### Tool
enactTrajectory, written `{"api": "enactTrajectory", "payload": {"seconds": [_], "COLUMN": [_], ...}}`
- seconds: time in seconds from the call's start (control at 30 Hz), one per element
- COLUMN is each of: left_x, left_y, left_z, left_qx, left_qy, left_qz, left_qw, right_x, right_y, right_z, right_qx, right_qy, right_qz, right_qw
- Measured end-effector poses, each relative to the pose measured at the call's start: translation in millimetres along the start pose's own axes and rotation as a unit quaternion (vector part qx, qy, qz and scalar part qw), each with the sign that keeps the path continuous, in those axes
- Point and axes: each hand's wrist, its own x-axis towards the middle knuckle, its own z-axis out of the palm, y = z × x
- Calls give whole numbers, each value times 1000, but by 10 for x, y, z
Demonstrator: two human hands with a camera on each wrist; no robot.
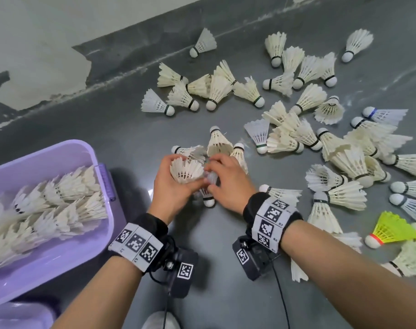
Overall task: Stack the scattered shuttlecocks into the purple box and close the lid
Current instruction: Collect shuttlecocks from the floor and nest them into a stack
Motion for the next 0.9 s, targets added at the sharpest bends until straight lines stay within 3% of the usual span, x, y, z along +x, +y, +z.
{"api": "enactTrajectory", "payload": {"seconds": [0.23,0.37,0.7,0.9], "left_x": [27,-8,-138,-124], "left_y": [-94,-61,154,111], "left_z": [-28,46,135,160], "left_qx": [62,102,50,68], "left_qy": [-14,-61,-125,-126], "left_qz": [6,18,66,80], "left_qw": [998,993,989,987], "right_x": [27,-56,-388,-363], "right_y": [-55,-217,-306,-192], "right_z": [-248,-406,-333,-247], "right_qx": [116,143,107,50], "right_qy": [201,261,117,144], "right_qz": [40,12,-48,-59], "right_qw": [972,955,986,987]}}
